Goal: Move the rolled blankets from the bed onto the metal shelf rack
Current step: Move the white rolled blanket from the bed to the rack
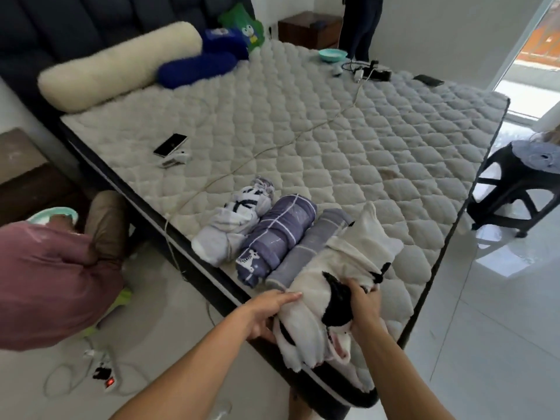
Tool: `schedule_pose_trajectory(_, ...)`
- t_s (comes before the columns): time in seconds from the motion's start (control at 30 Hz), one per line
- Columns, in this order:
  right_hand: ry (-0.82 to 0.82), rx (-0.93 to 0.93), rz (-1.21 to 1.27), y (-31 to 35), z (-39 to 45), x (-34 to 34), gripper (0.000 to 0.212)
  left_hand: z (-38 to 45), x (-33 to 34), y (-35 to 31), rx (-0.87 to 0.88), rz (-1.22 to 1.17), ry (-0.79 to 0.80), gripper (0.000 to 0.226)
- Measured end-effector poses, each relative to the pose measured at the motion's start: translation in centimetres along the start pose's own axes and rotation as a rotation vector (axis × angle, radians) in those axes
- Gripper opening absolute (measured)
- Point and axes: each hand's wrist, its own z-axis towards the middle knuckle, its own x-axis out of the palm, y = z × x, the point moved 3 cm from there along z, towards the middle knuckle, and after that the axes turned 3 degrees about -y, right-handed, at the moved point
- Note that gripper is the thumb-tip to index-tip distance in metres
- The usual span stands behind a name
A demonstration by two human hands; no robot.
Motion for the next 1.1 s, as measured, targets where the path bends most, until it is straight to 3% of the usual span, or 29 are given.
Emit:
schedule_pose_trajectory(0.17, 0.234, -0.169, 0.099, 2.2, -8.0, 6.0, 0.056, -6.4, -6.4, 2.2, 0.136, -0.256, -0.207, 0.053)
schedule_pose_trajectory(0.33, 0.513, -0.230, 0.009, 1.2, -18.9, 12.8, 0.068, -15.9, -14.0, 8.7, 0.231, -0.456, -0.431, 0.052)
schedule_pose_trajectory(0.43, 0.713, -0.211, -0.013, -1.1, -26.5, 16.2, 0.055, -22.0, -18.5, 14.6, 0.304, -0.563, -0.541, 0.049)
schedule_pose_trajectory(0.53, 0.930, -0.119, 0.002, -4.5, -34.2, 18.9, 0.049, -28.3, -21.7, 21.2, 0.365, -0.670, -0.655, 0.042)
schedule_pose_trajectory(0.63, 1.143, -0.074, -0.076, -8.3, -42.7, 20.6, 0.060, -33.9, -24.3, 28.4, 0.386, -0.753, -0.774, 0.048)
schedule_pose_trajectory(0.73, 1.325, -0.092, -0.146, -11.6, -50.9, 22.2, 0.057, -38.8, -26.4, 34.8, 0.412, -0.857, -0.886, 0.059)
schedule_pose_trajectory(0.87, 1.592, -0.114, -0.220, -16.1, -61.7, 24.0, 0.053, -44.2, -27.7, 42.8, 0.488, -1.093, -0.991, 0.053)
schedule_pose_trajectory(0.97, 1.810, -0.103, -0.342, -20.6, -69.2, 24.8, 0.065, -47.6, -27.9, 49.6, 0.579, -1.275, -1.041, 0.068)
schedule_pose_trajectory(1.03, 1.958, -0.050, -0.419, -24.0, -73.8, 25.1, 0.069, -50.2, -27.7, 53.7, 0.618, -1.333, -1.114, 0.062)
schedule_pose_trajectory(1.1, 2.086, 0.002, -0.502, -27.5, -78.2, 25.2, 0.069, -52.4, -27.2, 57.3, 0.636, -1.357, -1.179, 0.080)
